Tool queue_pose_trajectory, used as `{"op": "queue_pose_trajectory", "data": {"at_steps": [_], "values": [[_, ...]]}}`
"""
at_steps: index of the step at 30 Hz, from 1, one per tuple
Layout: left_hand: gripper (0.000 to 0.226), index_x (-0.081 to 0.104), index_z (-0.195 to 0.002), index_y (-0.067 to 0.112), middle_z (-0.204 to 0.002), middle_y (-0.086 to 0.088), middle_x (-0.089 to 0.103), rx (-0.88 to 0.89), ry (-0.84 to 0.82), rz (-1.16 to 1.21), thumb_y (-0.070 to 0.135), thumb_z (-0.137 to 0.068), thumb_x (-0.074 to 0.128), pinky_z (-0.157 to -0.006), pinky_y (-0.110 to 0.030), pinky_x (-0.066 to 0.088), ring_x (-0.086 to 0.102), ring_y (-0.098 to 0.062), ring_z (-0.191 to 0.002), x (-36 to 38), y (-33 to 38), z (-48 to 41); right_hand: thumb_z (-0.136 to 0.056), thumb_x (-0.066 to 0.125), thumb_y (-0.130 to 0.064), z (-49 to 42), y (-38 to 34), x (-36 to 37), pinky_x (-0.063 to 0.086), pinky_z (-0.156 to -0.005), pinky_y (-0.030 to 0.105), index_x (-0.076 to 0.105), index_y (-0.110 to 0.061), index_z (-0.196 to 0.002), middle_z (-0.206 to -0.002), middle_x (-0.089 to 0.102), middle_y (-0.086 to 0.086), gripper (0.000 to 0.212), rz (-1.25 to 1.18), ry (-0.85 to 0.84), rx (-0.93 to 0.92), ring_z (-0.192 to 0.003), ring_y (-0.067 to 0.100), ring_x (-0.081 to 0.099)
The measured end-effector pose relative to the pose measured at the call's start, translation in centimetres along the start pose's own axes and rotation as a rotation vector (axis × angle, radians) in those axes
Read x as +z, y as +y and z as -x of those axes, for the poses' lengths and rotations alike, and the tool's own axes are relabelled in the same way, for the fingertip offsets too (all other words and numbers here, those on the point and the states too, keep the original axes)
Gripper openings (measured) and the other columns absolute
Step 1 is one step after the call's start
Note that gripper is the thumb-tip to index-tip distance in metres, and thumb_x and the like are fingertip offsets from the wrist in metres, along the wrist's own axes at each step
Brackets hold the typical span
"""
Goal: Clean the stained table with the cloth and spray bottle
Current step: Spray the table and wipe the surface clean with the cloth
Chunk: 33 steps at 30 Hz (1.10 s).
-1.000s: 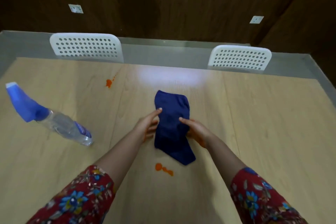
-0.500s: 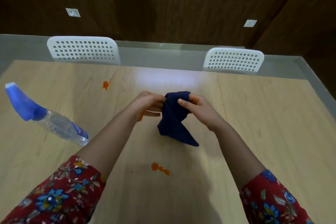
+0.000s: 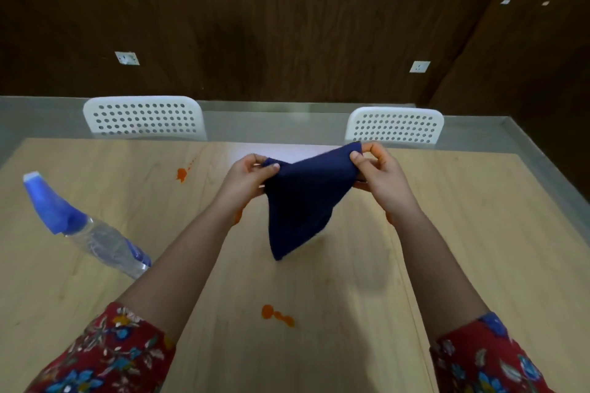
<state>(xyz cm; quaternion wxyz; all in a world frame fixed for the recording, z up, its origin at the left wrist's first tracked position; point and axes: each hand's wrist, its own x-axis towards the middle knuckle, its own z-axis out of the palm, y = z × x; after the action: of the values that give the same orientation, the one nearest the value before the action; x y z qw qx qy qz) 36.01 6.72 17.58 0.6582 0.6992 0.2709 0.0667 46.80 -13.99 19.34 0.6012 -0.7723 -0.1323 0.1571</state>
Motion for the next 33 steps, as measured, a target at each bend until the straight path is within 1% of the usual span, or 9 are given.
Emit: {"op": "queue_pose_trajectory", "data": {"at_steps": [4, 7, 10, 13, 16, 19, 22, 29, 33], "values": [[0.017, 0.053, -0.110, 0.015, -0.111, -0.009, 0.066, 0.077, 0.071, -0.336, 0.027, -0.097, 0.055, -0.089, -0.043, 0.055, 0.065, -0.022, -0.097, -0.1, -0.1, -0.9, -0.097, 0.050, -0.041, -0.9, 1.7, 0.8, 0.057, -0.076, 0.048, 0.052, -0.021, -0.101, -0.098, 0.066, 0.003, 0.021, 0.433, 0.090, 0.056, -0.083, 0.022, 0.064], [0.030, 0.049, -0.124, 0.019, -0.119, -0.007, 0.060, -0.003, 0.107, -0.155, 0.024, -0.096, 0.059, -0.089, -0.039, 0.056, 0.062, -0.019, -0.101, 0.3, 0.2, -1.2, -0.093, 0.061, -0.033, -1.1, 1.5, 0.8, 0.055, -0.074, 0.037, 0.047, -0.023, -0.119, -0.111, 0.061, 0.004, 0.032, 0.153, 0.182, 0.165, -0.091, 0.020, 0.061], [0.036, 0.048, -0.133, 0.027, -0.122, 0.003, 0.053, 0.009, 0.061, -0.088, 0.028, -0.098, 0.054, -0.088, -0.034, 0.055, 0.054, -0.017, -0.112, 0.2, 0.8, -1.2, -0.092, 0.064, -0.025, -0.6, 0.5, -0.6, 0.052, -0.070, 0.023, 0.055, -0.019, -0.123, -0.112, 0.063, 0.003, 0.033, -0.022, 0.034, 0.190, -0.097, 0.019, 0.063], [0.035, 0.062, -0.125, 0.020, -0.120, 0.003, 0.059, 0.066, -0.083, -0.213, 0.015, -0.091, 0.065, -0.088, -0.027, 0.047, 0.054, -0.017, -0.113, 0.3, 1.2, -1.2, -0.084, 0.073, -0.020, 0.2, 0.0, -1.8, 0.050, -0.085, 0.026, 0.066, -0.017, -0.116, -0.112, 0.067, -0.001, 0.033, 0.133, -0.141, 0.105, -0.103, 0.014, 0.061], [0.040, 0.065, -0.122, 0.019, -0.116, 0.003, 0.061, 0.157, -0.123, -0.453, 0.000, -0.086, 0.066, -0.087, -0.028, 0.047, 0.056, -0.016, -0.106, 1.2, 1.2, -1.9, -0.078, 0.075, -0.011, 0.3, 0.9, -2.5, 0.046, -0.082, 0.023, 0.067, -0.022, -0.112, -0.105, 0.065, -0.010, 0.036, 0.426, 0.033, 0.004, -0.095, 0.009, 0.059], [0.031, 0.070, -0.114, 0.019, -0.106, 0.002, 0.067, 0.259, -0.117, -0.632, 0.002, -0.092, 0.057, -0.080, -0.026, 0.045, 0.060, -0.016, -0.098, 3.2, 0.9, -3.3, -0.079, 0.072, -0.014, -0.6, 2.3, -3.4, 0.046, -0.069, 0.023, 0.072, -0.025, -0.092, -0.087, 0.064, -0.013, 0.017, 0.586, 0.179, -0.046, -0.083, 0.009, 0.061], [0.026, 0.071, -0.114, 0.020, -0.108, -0.002, 0.064, 0.338, -0.046, -0.776, 0.012, -0.096, 0.054, -0.080, -0.026, 0.043, 0.058, -0.020, -0.101, 5.7, 1.1, -5.7, -0.088, 0.065, -0.027, -3.0, 3.4, -4.9, 0.045, -0.066, 0.029, 0.073, -0.024, -0.100, -0.095, 0.054, -0.005, 0.014, 0.815, 0.218, -0.048, -0.085, 0.015, 0.056], [0.019, 0.072, -0.108, 0.017, -0.101, 0.001, 0.055, 0.620, 0.176, -0.770, 0.020, -0.091, 0.064, -0.076, -0.026, 0.048, 0.050, -0.013, -0.091, 10.4, 2.3, -6.9, -0.093, 0.059, -0.016, -4.2, 3.6, -10.0, 0.041, -0.084, 0.023, 0.069, -0.020, -0.113, -0.108, 0.055, -0.007, 0.022, 0.652, 0.235, -0.247, -0.098, 0.007, 0.051], [0.026, 0.072, -0.106, 0.022, -0.094, 0.001, 0.057, 0.683, 0.065, -0.904, 0.025, -0.080, 0.073, -0.063, -0.029, 0.045, 0.054, -0.019, -0.087, 11.3, -3.4, -4.9, -0.088, 0.064, -0.014, -1.4, 8.9, -11.9, 0.045, -0.089, 0.032, 0.070, -0.024, -0.115, -0.109, 0.062, -0.002, 0.029, 0.876, 0.055, -0.248, -0.104, 0.018, 0.057]]}}
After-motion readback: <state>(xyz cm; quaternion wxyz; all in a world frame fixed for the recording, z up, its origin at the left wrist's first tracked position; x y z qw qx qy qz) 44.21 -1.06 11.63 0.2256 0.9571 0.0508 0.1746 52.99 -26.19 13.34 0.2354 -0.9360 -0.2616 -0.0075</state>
